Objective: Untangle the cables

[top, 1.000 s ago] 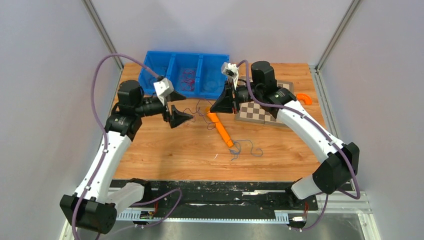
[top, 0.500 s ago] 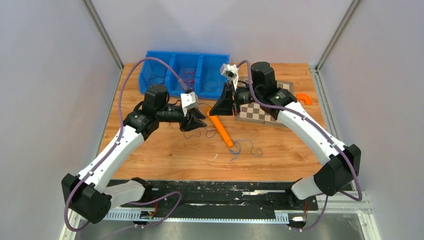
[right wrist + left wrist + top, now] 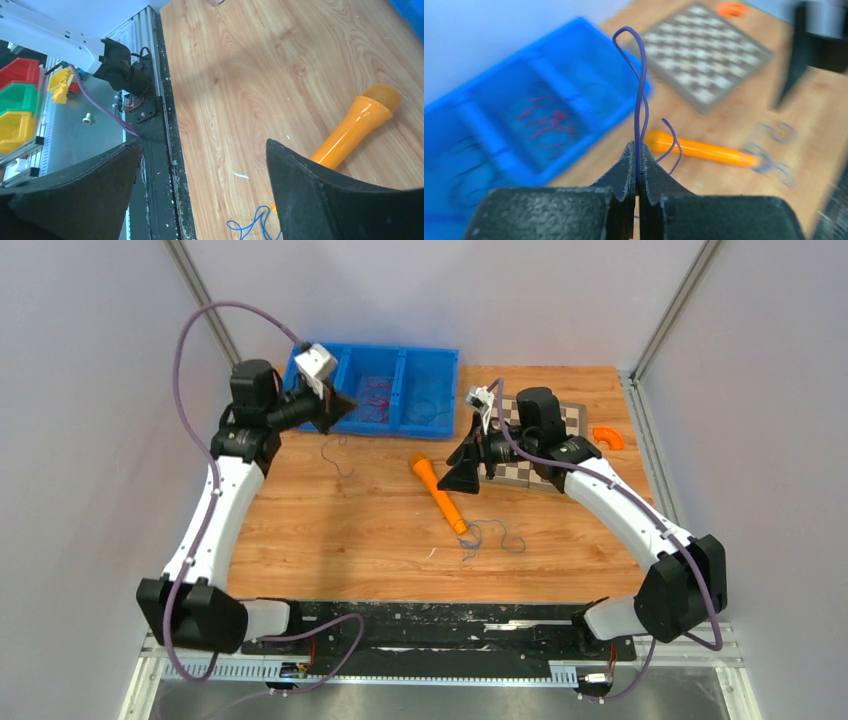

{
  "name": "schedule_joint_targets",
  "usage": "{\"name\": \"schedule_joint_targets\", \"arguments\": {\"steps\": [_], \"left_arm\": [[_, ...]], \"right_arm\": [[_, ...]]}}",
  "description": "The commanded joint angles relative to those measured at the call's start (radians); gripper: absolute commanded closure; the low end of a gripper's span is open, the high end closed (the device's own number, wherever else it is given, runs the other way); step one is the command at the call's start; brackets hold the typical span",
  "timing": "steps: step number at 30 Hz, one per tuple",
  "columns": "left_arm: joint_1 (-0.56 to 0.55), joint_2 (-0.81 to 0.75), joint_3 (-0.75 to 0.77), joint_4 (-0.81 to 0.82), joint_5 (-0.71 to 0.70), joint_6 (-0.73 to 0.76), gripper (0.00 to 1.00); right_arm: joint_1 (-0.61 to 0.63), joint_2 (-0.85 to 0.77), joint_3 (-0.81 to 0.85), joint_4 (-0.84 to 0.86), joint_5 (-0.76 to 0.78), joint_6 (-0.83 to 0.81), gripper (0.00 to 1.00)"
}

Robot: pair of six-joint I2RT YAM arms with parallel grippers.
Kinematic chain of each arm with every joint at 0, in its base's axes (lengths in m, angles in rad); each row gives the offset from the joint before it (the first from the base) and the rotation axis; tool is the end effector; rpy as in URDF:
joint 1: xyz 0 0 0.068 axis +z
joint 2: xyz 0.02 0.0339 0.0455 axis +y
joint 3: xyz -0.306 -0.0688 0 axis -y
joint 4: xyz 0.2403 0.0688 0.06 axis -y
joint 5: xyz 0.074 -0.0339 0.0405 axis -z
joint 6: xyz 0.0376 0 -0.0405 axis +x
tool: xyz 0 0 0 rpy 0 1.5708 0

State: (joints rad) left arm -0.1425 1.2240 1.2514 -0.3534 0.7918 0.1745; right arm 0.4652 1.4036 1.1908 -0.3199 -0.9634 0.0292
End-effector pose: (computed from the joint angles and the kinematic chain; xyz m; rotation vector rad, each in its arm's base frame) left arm 0.2434 -0.0619 0.4357 0.8080 1.6733 -0.7234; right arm 0.2533 0.1617 0.3746 -1.0232 1.8369 1.3029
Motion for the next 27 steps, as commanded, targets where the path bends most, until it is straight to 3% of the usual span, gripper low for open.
{"name": "schedule_joint_targets", "arguments": {"steps": [1,7,9,15,20,21,23,24,25,26,27], "left_arm": [[0.112,0.146,0.16,0.159,-0.28,-0.098,1.0],[0.199,0.49,0.447,0.276,-0.688,-0.163,1.0],[0.206,0.595,0.543,0.298,-0.747,-0.167,1.0],[0.236,0.854,0.711,0.464,-0.715,-0.203,1.0],[0.254,1.049,0.924,0.474,-0.659,-0.276,1.0],[0.254,1.094,0.943,0.471,-0.633,-0.279,0.97],[0.255,1.138,0.984,0.455,-0.59,-0.284,0.79],[0.255,1.145,0.999,0.436,-0.568,-0.285,0.63],[0.254,1.143,1.002,0.425,-0.56,-0.287,0.56],[0.254,1.124,1.0,0.401,-0.551,-0.287,0.41],[0.254,1.108,0.995,0.386,-0.55,-0.279,0.35]], "right_arm": [[-0.026,-0.042,-0.004,0.029,0.044,0.001,0.05],[-0.064,-0.023,-0.027,0.028,0.033,0.009,0.03],[-0.072,-0.016,-0.031,0.028,0.031,0.009,0.03],[-0.096,0.027,-0.022,0.026,0.015,0.018,0.02],[-0.123,0.076,-0.008,0.016,0.005,0.018,0.02],[-0.127,0.087,-0.002,0.011,0.003,0.018,0.02],[-0.14,0.106,0.011,-0.004,0.0,0.011,0.02],[-0.145,0.112,0.02,-0.019,-0.001,0.002,0.02],[-0.154,0.117,0.029,-0.038,0.0,-0.015,0.02],[-0.161,0.121,0.041,-0.065,0.006,-0.022,0.02],[-0.169,0.125,0.054,-0.098,0.019,-0.064,0.02]]}}
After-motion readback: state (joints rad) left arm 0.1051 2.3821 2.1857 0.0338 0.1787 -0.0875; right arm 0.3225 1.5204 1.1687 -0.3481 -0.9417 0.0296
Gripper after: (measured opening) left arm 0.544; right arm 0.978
